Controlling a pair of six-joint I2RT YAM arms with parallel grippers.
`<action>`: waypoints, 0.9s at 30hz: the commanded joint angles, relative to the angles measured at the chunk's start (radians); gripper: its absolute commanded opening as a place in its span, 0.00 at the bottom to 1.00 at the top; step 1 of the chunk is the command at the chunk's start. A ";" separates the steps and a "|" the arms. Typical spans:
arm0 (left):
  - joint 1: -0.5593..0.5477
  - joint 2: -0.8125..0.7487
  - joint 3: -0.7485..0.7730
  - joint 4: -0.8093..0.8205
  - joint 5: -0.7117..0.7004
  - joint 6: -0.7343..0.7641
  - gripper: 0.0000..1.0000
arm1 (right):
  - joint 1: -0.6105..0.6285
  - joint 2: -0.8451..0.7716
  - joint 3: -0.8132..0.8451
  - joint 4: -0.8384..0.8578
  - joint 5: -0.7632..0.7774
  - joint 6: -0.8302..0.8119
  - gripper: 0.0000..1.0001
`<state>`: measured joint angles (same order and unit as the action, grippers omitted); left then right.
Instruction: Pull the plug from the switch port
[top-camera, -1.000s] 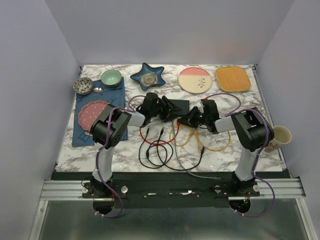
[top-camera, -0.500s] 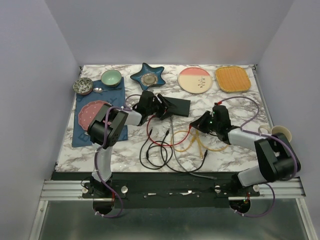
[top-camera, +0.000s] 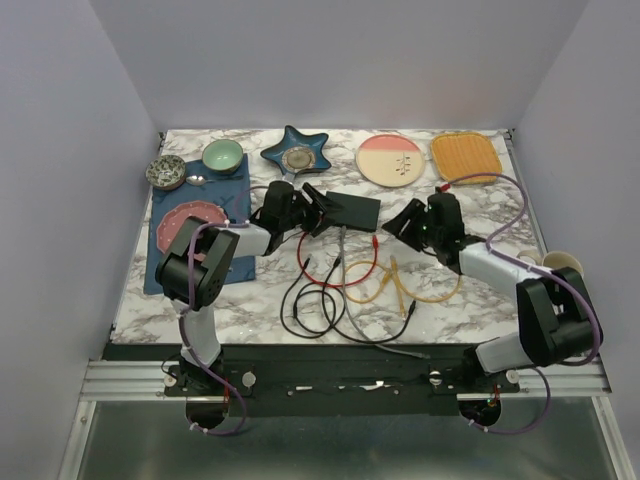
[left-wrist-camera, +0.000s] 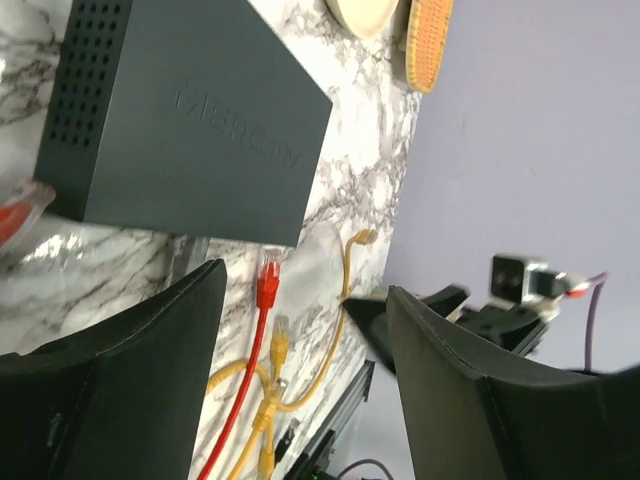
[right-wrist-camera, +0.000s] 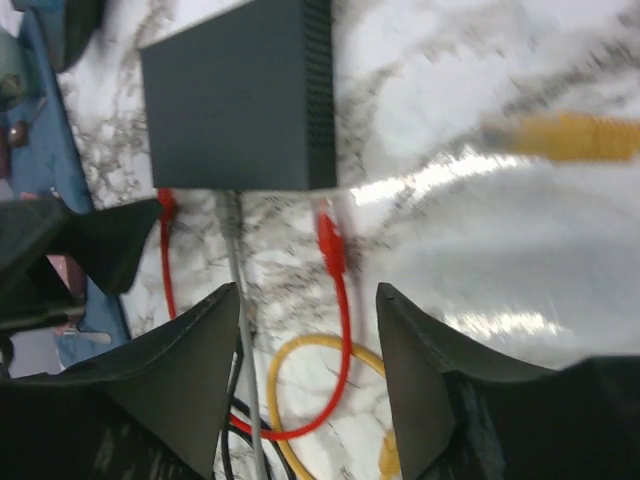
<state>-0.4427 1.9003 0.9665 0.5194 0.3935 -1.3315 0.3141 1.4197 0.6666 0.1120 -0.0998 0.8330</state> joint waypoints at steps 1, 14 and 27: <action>-0.008 -0.050 -0.078 0.042 -0.001 0.020 0.72 | 0.000 0.106 0.126 0.075 -0.107 0.003 0.47; -0.021 0.020 -0.175 0.093 -0.039 0.045 0.70 | 0.002 0.516 0.438 0.081 -0.311 0.060 0.01; -0.054 0.131 -0.037 0.015 -0.077 0.064 0.65 | 0.002 0.616 0.467 0.060 -0.318 0.087 0.01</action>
<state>-0.4808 1.9842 0.8970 0.5850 0.3656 -1.2949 0.3138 1.9968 1.1278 0.1951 -0.4103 0.9066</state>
